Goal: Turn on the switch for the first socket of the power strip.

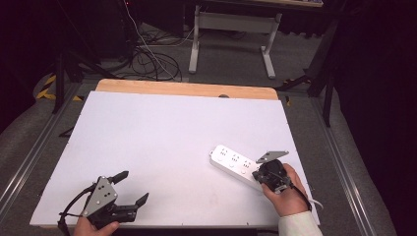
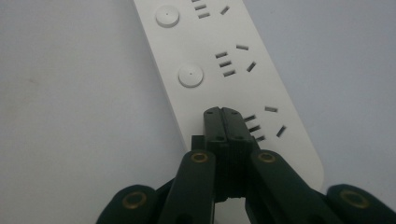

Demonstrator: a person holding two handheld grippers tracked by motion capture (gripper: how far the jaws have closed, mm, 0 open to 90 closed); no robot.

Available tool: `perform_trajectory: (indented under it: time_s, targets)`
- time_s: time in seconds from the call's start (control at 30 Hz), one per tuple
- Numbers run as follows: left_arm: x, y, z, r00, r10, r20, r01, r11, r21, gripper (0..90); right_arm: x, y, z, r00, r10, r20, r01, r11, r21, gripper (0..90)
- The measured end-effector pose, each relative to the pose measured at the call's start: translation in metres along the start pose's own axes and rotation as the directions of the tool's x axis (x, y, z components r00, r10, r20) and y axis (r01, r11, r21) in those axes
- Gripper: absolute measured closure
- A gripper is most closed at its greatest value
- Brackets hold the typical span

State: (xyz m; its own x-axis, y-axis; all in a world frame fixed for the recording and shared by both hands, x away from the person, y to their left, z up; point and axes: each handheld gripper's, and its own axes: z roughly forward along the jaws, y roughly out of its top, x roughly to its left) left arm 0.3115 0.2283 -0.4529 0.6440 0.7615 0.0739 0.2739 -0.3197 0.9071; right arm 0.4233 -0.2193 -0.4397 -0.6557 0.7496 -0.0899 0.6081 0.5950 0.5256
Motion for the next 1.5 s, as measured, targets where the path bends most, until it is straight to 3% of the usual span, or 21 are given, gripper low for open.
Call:
perform_trajectory:
  time_s: [0.93, 1.07, 1.13, 1.23, 1.5]
  targets:
    - [0.0, 0.0, -0.001, 1.0, -0.006, -0.006, 0.006, 1.0, -0.003, 12.8, 0.002, 0.0, 0.002, 0.9998, 0.007, 0.016, -0.007, 1.0, 0.009, 90.0]
    - [0.001, 0.0, -0.001, 0.9999, -0.011, -0.009, 0.011, 0.9999, -0.003, 12.8, -0.002, -0.002, 0.0, 0.9996, 0.029, -0.004, -0.029, 0.999, -0.026, 90.0]
    - [0.001, 0.0, -0.001, 0.9999, -0.011, -0.01, 0.011, 0.9999, -0.005, 12.8, -0.001, -0.003, -0.003, 0.9996, 0.017, 0.025, -0.016, 0.999, -0.039, 90.0]
    - [0.002, 0.0, -0.001, 0.9999, -0.011, -0.01, 0.011, 0.9999, -0.005, 12.8, 0.005, 0.001, -0.016, 0.9987, -0.005, 0.05, 0.01, 0.995, -0.1, 90.0]
    - [0.002, 0.0, -0.001, 0.9998, -0.012, -0.014, 0.012, 0.9999, -0.004, 12.8, 0.011, 0.005, -0.026, 0.9981, -0.021, 0.058, 0.028, 0.991, -0.132, 90.0]
